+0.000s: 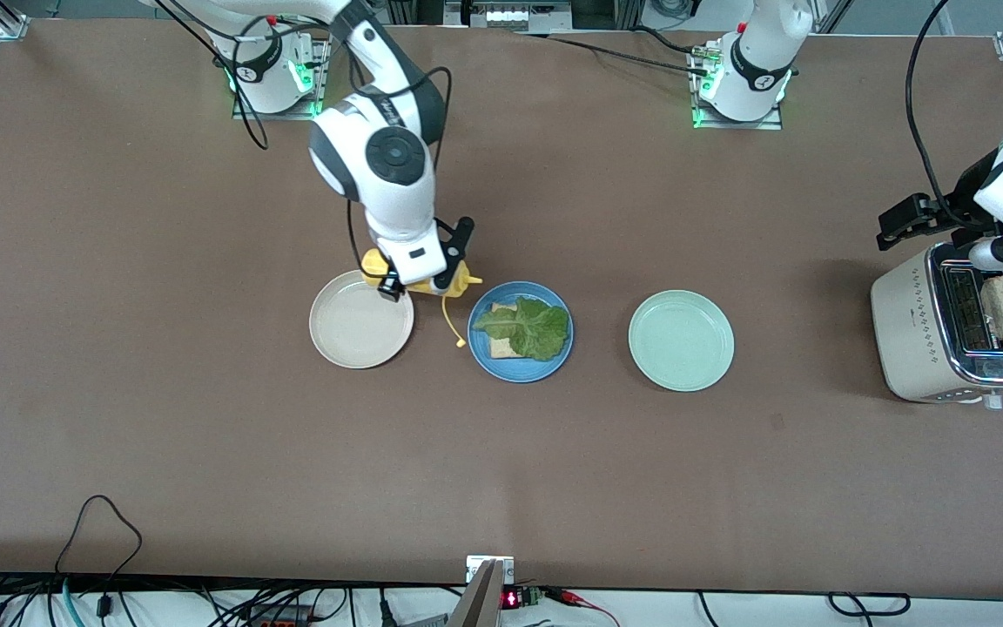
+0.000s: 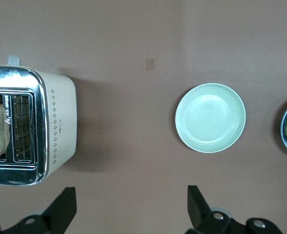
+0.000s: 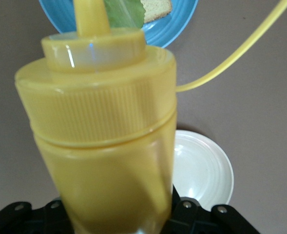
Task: Make sandwich in blue plate with both arms
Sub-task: 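Tilt the yellow bottle over the lettuce on the blue plate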
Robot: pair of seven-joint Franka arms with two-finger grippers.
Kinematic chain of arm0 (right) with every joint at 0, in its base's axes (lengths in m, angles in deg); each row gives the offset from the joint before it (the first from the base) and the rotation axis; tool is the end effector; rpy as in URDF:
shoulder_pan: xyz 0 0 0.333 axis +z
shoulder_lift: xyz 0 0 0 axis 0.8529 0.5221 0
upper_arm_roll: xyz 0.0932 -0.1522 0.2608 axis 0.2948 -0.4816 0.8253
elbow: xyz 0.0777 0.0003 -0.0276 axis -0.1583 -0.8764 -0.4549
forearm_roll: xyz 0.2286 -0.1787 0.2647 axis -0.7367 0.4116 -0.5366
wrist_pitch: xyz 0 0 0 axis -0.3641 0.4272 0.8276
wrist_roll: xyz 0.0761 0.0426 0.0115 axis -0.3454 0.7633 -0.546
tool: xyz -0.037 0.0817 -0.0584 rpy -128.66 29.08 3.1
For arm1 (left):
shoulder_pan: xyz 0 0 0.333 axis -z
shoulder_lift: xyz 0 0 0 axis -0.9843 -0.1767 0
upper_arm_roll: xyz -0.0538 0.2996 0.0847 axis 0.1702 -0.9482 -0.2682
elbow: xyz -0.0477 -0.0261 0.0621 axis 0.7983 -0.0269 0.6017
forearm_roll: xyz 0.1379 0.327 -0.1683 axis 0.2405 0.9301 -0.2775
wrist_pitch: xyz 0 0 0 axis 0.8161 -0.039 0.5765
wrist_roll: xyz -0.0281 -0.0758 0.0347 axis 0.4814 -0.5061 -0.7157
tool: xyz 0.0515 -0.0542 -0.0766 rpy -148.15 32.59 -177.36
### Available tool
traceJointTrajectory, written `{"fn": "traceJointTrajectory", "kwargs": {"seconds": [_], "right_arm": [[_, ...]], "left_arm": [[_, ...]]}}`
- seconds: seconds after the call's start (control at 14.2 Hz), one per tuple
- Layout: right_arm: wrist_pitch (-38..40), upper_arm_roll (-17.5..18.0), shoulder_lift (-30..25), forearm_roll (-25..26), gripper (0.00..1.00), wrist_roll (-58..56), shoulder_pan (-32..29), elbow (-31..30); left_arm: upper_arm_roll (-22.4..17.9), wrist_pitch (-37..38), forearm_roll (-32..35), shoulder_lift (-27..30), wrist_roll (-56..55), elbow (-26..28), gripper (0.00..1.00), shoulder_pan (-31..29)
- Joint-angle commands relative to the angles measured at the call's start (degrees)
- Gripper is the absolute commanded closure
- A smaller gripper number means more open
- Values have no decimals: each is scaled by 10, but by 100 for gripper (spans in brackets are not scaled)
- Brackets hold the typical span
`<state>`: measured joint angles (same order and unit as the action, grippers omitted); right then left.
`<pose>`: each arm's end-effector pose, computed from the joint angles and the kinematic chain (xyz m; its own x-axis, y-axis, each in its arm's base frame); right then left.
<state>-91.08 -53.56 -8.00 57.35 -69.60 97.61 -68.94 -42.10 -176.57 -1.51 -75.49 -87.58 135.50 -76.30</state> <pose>0.5113 0.4054 0.3063 0.3350 0.9307 -0.1466 0.9409 -0.3223 0.1039 0.5653 -0.0003 0.5766 0.9988 0.0461 -0.0175 0.0459 -0.9989 -0.0087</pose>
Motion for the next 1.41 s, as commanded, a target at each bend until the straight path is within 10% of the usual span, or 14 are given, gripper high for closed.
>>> {"fn": "traceJointTrajectory", "kwargs": {"seconds": [0.0,0.77,1.34], "right_arm": [[6,-33,55,21,100,35,44,59],[-30,-47,97,34,100,31,58,70],[47,29,-82,-30,100,-162,-147,-5]], "left_arm": [[0,9,-4,6,3,-5,0,-2],[0,9,-5,6,3,-5,0,-2],[-1,9,-6,2,6,-5,0,-2]]}}
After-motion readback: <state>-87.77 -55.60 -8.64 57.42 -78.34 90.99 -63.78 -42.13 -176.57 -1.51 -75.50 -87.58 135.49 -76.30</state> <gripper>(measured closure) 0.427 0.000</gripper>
